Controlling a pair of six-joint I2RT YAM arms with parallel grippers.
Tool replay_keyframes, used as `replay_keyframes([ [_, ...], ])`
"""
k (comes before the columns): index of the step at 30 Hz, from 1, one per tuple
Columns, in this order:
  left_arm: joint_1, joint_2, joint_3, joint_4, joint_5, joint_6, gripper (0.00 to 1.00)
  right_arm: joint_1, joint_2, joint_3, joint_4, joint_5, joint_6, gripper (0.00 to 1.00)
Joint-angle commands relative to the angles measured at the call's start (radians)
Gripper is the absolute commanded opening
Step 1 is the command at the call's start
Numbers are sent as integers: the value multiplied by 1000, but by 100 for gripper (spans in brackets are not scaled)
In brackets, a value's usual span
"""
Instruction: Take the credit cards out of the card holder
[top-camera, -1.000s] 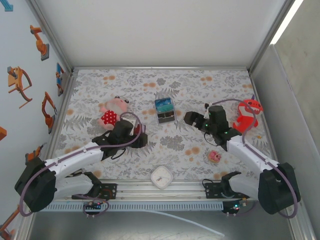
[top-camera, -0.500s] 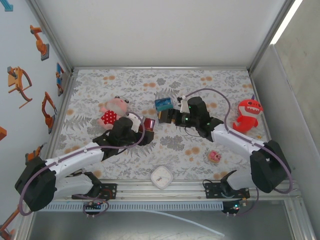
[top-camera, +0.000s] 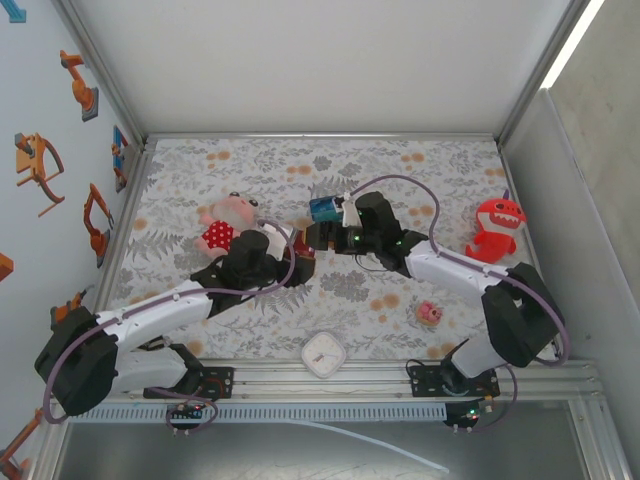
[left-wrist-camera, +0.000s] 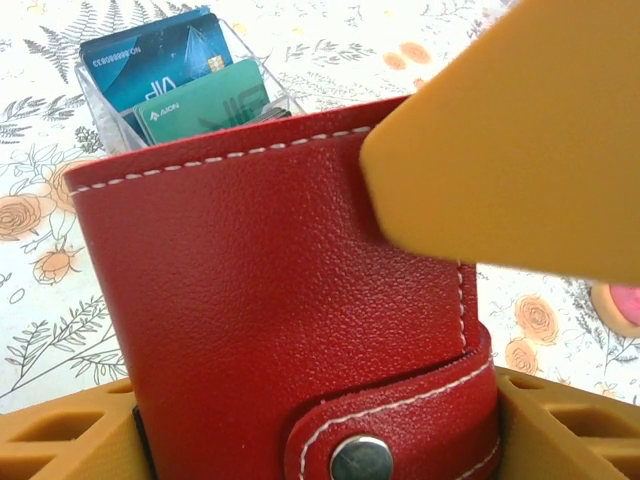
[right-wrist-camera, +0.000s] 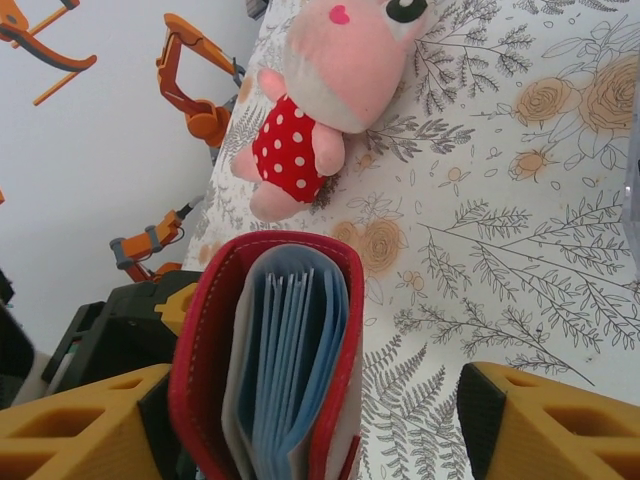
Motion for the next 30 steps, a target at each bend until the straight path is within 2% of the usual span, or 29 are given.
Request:
replay_keyframes([
  [1,-7,9,48,50,28,14,73,13,15,42,31,-25,-14,70],
  [7,-9,32,73,51,25,21,73,22,49,59,56,-48,-2,62],
  [13,-9,37,76,51,3,19,75,22,50,49,78,-40,4,41],
  [18,-9,21,68,65,-28,11,84,21,29,34,73,21,-16,21],
  [20,-9,6,65,77,-44,9,100,19,17,26,74,42,-27,13],
  [24,-9,-32,49,110,-59,14,97,1,-19,11,61,95,-50,2],
  [30,-10,-110,24,140,-66,29,97,-45,-77,-10,56,141,-68,0],
])
